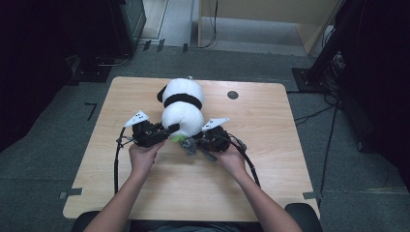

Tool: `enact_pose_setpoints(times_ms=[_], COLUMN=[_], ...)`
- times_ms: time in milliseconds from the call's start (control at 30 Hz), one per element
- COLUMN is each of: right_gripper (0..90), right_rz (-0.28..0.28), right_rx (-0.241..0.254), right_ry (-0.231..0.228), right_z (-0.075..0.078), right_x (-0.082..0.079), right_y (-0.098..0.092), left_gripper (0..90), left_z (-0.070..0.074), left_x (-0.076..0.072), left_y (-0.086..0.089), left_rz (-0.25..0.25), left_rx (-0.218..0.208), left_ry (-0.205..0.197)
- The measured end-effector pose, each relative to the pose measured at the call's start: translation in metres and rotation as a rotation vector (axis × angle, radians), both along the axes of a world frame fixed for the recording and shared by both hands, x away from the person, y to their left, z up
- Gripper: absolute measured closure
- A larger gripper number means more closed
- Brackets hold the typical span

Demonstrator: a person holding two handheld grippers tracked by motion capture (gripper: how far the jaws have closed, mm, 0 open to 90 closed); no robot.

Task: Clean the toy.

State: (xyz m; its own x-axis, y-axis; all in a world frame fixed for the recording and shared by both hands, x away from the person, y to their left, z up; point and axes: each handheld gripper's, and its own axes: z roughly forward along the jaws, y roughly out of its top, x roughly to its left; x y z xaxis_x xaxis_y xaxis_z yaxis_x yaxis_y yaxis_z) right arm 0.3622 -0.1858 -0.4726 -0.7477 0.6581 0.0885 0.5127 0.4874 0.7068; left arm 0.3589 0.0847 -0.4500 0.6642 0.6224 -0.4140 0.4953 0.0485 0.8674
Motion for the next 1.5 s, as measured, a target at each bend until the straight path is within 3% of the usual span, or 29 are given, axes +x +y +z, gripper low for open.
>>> enact_pose_setpoints(times_ms=[233, 467, 700, 900, 1200, 1300, 1500], right_gripper=[76.5, 76.3, 76.0, 75.5, 75.3, 74.9, 74.4], right_rz=[-0.063, -0.134, -0.198, -0.249, -0.299, -0.311, -0.337], right_rx=[0.024, 0.101, 0.131, 0.142, 0.134, 0.13, 0.116], right_ry=[-0.015, -0.046, -0.079, -0.102, -0.109, -0.111, -0.063], right_z=[0.007, 0.019, 0.028, 0.031, 0.025, 0.02, 0.004], right_x=[0.007, 0.01, 0.01, 0.009, 0.008, 0.01, 0.019], right_y=[-0.021, -0.048, -0.074, -0.097, -0.118, -0.123, -0.134], left_gripper=[53.0, 52.9, 52.8, 52.7, 52.1, 52.0, 50.9], left_z=[-0.001, 0.002, 0.002, 0.003, -0.005, -0.01, -0.02], left_x=[0.002, 0.004, 0.008, 0.011, 0.019, 0.023, 0.03], left_y=[0.011, 0.024, 0.038, 0.05, 0.066, 0.071, 0.081], left_rz=[0.014, 0.037, 0.055, 0.071, 0.082, 0.086, 0.072], left_rx=[0.008, 0.046, 0.038, 0.076, 0.116, 0.131, 0.122], left_ry=[-0.007, -0.033, -0.032, -0.062, -0.032, -0.005, 0.015])
